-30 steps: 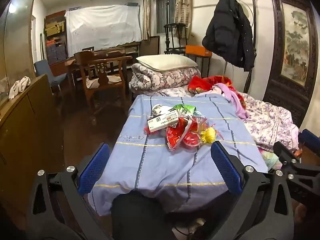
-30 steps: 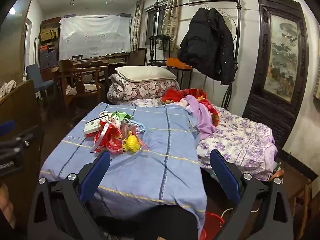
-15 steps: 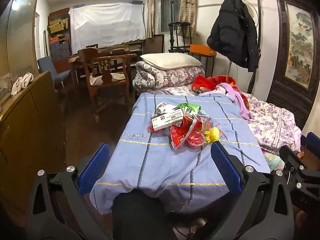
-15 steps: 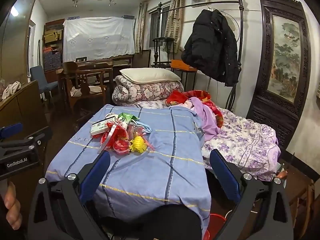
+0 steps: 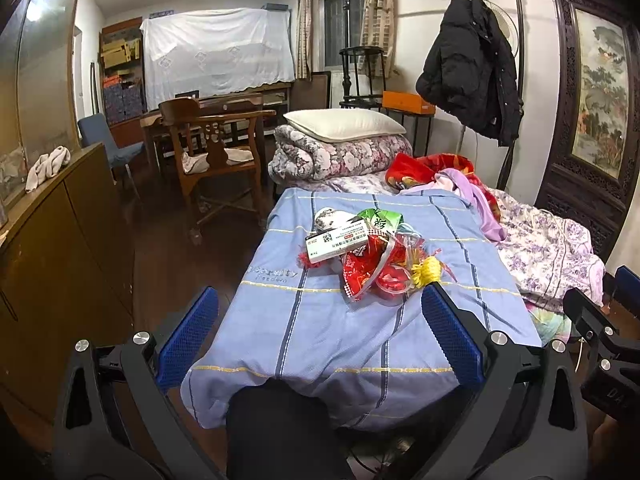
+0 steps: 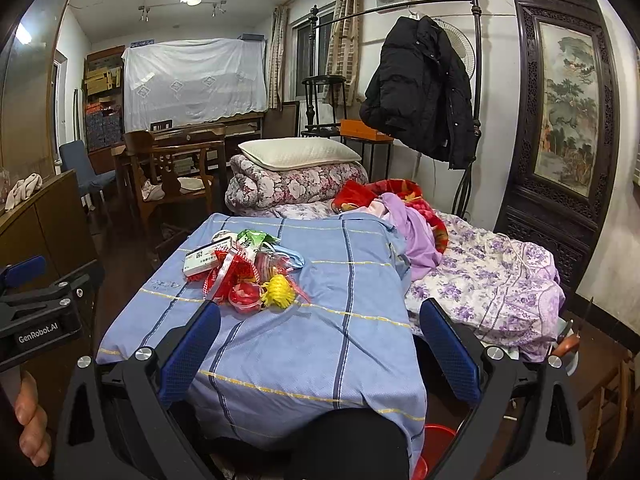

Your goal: Collect trash

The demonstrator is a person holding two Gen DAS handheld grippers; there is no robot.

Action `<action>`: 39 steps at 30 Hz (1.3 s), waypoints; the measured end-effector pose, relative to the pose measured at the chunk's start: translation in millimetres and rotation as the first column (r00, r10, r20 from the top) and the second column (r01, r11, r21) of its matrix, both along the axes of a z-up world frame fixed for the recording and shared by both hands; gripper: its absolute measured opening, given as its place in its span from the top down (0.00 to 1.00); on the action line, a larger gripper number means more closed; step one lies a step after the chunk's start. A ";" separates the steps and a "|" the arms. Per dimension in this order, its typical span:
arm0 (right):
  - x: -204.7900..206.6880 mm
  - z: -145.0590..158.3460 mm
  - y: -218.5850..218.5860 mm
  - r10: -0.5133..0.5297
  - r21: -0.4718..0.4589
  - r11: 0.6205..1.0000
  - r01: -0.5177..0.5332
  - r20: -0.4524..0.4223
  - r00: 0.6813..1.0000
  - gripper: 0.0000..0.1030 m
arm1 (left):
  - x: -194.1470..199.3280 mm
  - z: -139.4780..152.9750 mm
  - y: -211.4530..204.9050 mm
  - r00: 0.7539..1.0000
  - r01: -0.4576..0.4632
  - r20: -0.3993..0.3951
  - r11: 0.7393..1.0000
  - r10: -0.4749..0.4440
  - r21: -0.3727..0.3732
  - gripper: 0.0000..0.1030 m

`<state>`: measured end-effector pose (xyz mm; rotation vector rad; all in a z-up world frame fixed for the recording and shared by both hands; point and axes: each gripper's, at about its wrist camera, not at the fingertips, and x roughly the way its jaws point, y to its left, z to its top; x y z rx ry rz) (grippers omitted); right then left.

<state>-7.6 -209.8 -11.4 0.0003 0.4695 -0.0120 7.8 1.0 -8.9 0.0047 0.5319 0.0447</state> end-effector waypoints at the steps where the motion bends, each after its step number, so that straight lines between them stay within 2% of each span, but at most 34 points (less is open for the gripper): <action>1: -0.1 0.2 -0.2 -0.001 0.000 1.000 0.001 0.001 1.000 0.05 | -0.3 0.3 -0.4 1.000 0.000 0.001 1.000 0.000 0.000 0.06; 18: -3.9 2.6 -1.0 -0.007 0.005 1.000 0.007 0.012 1.000 0.05 | -6.2 4.7 -4.3 1.000 0.006 0.014 1.000 -0.006 -0.004 0.06; 31: -1.3 -0.6 -1.9 -0.016 0.012 1.000 0.016 -0.001 1.000 0.05 | -6.8 5.2 -8.7 1.000 0.007 0.017 1.000 -0.007 0.029 0.06; 36: -1.3 0.1 -5.5 -0.063 -0.001 0.998 0.063 0.002 0.998 0.05 | -6.9 3.4 -11.0 1.000 0.028 0.012 0.999 -0.028 0.017 0.06; 39: 0.0 -0.1 -13.7 -0.082 0.022 0.996 0.082 -0.002 0.997 0.05 | -8.0 2.8 -11.8 0.999 0.042 0.008 0.999 -0.042 0.009 0.06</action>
